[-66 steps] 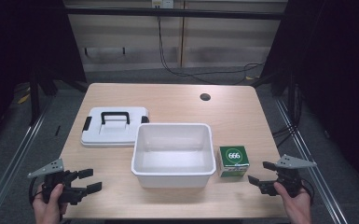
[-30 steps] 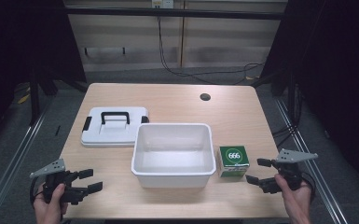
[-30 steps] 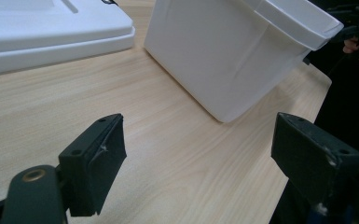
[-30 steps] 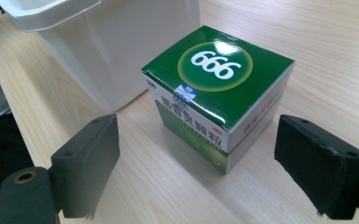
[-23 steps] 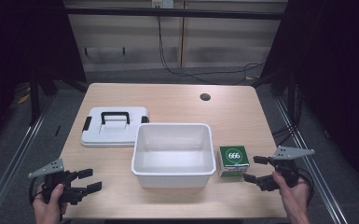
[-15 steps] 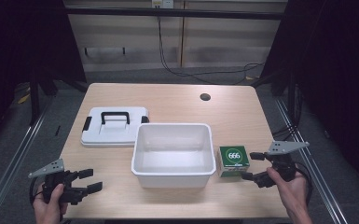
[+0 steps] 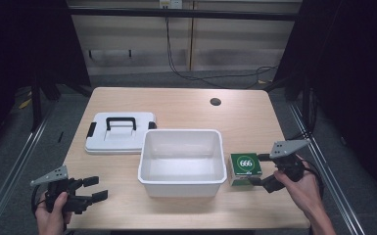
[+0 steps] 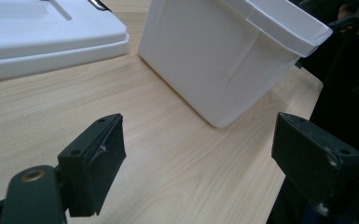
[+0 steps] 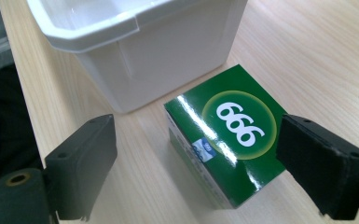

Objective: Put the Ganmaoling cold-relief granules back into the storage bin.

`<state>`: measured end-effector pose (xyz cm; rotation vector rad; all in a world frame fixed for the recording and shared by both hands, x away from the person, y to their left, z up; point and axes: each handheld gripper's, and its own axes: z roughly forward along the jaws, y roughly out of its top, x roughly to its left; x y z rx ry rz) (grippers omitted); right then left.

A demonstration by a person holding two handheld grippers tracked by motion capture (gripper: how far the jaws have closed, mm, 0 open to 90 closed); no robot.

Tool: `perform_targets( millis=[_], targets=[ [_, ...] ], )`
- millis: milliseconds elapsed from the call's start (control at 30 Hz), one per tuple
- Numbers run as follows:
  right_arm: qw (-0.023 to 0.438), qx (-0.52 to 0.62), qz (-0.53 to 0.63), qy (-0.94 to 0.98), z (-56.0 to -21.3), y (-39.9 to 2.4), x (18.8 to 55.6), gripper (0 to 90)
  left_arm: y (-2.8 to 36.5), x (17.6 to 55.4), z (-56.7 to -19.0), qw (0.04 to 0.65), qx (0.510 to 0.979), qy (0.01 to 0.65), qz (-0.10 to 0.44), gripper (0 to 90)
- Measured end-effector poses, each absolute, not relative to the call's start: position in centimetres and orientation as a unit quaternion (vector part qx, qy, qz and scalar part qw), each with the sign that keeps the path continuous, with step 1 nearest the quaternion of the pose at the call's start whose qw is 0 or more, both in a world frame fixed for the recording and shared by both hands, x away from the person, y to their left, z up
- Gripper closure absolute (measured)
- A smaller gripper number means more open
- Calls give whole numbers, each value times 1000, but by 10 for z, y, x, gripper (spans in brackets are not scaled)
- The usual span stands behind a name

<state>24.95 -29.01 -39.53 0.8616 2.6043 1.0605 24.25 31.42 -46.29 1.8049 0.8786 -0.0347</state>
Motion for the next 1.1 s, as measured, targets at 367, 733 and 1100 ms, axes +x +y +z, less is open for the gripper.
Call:
perform_targets(
  millis=[367, 733, 1100],
  targets=[
    [80, 248, 312, 914, -391, -277, 272, 94, 312, 245, -463, 538, 760, 365, -16, 173],
    [56, 229, 264, 935, -390, -276, 292, 92, 311, 246, -463, 536, 761, 366, -18, 173],
    [41, 199, 231, 951, -389, -265, 310, 92, 312, 246, -464, 533, 763, 366, -18, 174]
  ],
)
